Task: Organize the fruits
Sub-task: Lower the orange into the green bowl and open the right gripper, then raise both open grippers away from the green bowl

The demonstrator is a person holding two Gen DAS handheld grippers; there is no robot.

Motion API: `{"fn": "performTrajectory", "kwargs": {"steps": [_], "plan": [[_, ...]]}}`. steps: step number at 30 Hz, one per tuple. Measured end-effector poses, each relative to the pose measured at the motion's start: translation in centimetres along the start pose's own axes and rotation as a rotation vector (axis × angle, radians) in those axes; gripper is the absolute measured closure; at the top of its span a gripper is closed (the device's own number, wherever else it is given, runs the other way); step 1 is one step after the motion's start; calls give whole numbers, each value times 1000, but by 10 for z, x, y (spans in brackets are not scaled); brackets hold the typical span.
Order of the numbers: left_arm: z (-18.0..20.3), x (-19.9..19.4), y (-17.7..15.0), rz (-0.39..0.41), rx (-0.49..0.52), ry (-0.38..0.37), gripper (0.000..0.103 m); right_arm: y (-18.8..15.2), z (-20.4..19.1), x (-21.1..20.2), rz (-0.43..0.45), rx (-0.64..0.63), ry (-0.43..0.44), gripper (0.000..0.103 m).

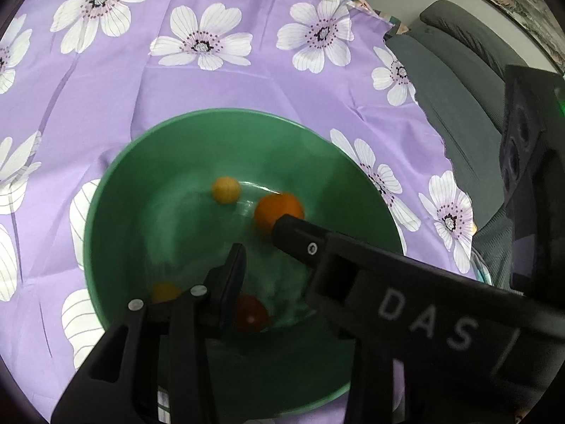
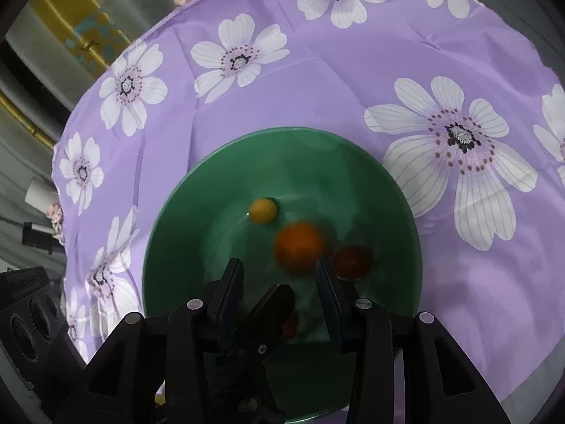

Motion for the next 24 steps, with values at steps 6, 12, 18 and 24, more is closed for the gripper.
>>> {"fn": "performTrajectory", "kwargs": {"steps": [6, 12, 18, 24], "plan": [[-2, -3, 0, 41, -13, 18, 63, -1, 0, -2, 9, 9, 14, 59], [-2, -2, 1, 47, -25, 38, 62, 0, 2, -4, 21, 19, 0, 56], [-3, 3, -2, 34, -11, 114, 63, 1, 5, -7, 36, 25, -28, 56], [-7, 6, -8, 41, 15, 164, 67, 3, 8, -9, 58, 20, -53, 56]]}}
Point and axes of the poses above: each gripper's, at about its wrist camera, not at the fingertips, and x roughly the way its jaws point, z to its right, y to its top, the point moved 3 cm from there along x, roughly the way its jaws point, and after that the axes turned 1 degree about -y, right-handed, at the moved point
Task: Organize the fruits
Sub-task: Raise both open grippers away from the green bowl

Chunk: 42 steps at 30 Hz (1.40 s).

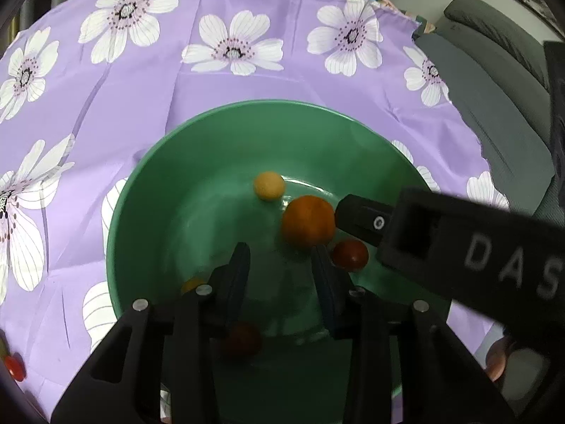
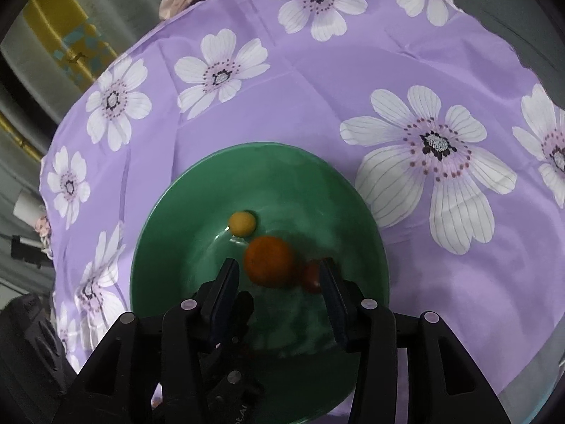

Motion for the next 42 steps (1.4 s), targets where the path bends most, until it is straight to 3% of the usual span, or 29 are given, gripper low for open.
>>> {"fn": "performTrajectory", "kwargs": {"steps": [7, 16, 23, 29, 31, 37, 38, 40, 42], "plan": [[-1, 1, -1, -11, 31, -12, 68, -1, -2, -1, 2, -6, -5, 56], [3, 3, 2, -7, 53, -66, 61, -3, -3, -3, -2, -5, 17, 56], [22, -8, -5, -9, 19, -163, 60, -4, 3, -6, -6, -3, 3, 55], [25, -28, -17, 16, -85, -198, 60, -6, 6, -28, 43, -9, 34, 55], [27, -30, -23, -12, -103, -250, 60, -6, 7, -35, 65, -2, 49, 55], [26, -53, -29, -1, -109, -269, 52, -3, 6, -45, 98, 1, 106, 55], [23, -58, -29, 7, -115, -257, 41, -3, 6, -46, 100, 7, 115, 55], [15, -69, -34, 16, -115, -217, 31, -2, 7, -50, 109, 18, 134, 55], [3, -83, -40, 38, -107, -236, 31, -2, 5, -53, 128, 17, 115, 53]]}}
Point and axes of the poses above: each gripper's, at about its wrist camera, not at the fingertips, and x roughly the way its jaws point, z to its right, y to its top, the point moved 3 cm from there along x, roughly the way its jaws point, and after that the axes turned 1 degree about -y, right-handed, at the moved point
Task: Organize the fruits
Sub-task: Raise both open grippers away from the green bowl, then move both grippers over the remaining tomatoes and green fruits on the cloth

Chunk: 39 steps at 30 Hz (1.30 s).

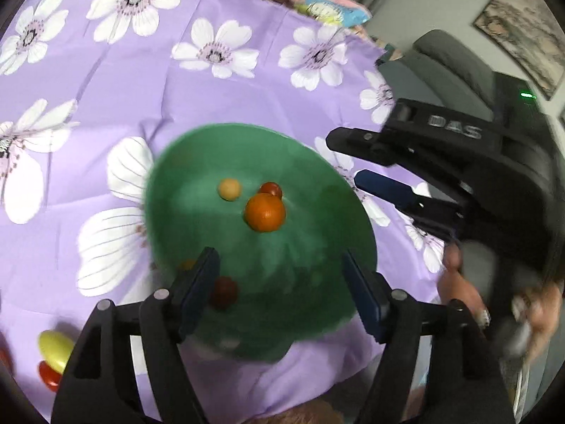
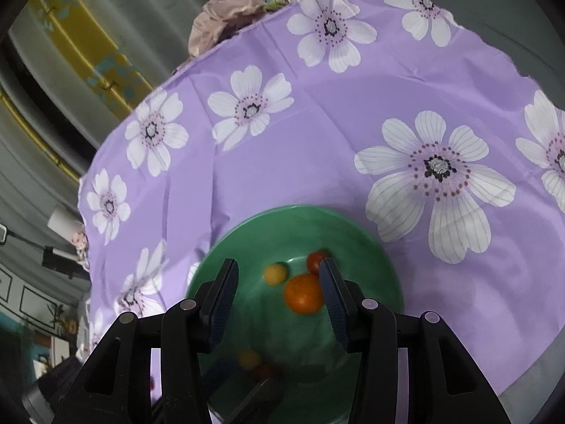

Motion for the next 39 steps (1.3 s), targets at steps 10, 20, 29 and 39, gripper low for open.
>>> {"fn": "performTrajectory", "kwargs": {"steps": [10, 20, 29, 39], "plan": [[-64, -100, 37, 175, -40, 180, 31, -15, -58, -4, -3, -129, 132, 50], [-189, -171, 28, 307, -310, 353, 31, -67, -158, 21, -128, -378, 259, 50], [-251, -176, 8, 243, -399, 530, 32, -129, -217, 68, -264, -532, 326, 50], [-274, -182, -1, 217, -455, 560, 44, -186, -237, 107, -470, -575, 374, 50]]}}
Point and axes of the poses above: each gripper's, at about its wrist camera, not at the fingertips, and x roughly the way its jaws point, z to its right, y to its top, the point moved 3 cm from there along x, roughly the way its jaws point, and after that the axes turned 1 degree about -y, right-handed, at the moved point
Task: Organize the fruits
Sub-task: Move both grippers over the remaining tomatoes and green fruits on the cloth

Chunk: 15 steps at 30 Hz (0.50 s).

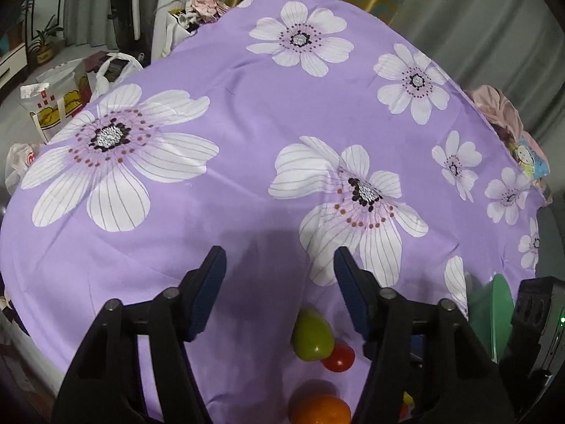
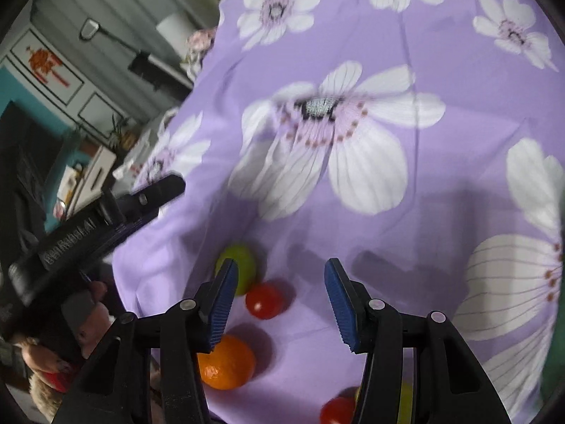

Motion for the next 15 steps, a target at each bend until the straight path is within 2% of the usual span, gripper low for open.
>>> {"fn": "performTrajectory", "kwargs": {"steps": [5, 7, 12, 15], "plan": [[4, 1, -3, -30, 22, 1, 59, -5, -5, 6, -56, -7, 53, 56], [6, 3, -4, -37, 34, 0, 61, -8, -7, 11, -94, -13, 53, 59], [10, 7, -7, -55, 46, -8, 61, -12, -8, 22, -122, -30, 2, 59], [14, 9, -10, -74, 54, -21, 61, -13, -6, 23, -142, -26, -6, 65]]}}
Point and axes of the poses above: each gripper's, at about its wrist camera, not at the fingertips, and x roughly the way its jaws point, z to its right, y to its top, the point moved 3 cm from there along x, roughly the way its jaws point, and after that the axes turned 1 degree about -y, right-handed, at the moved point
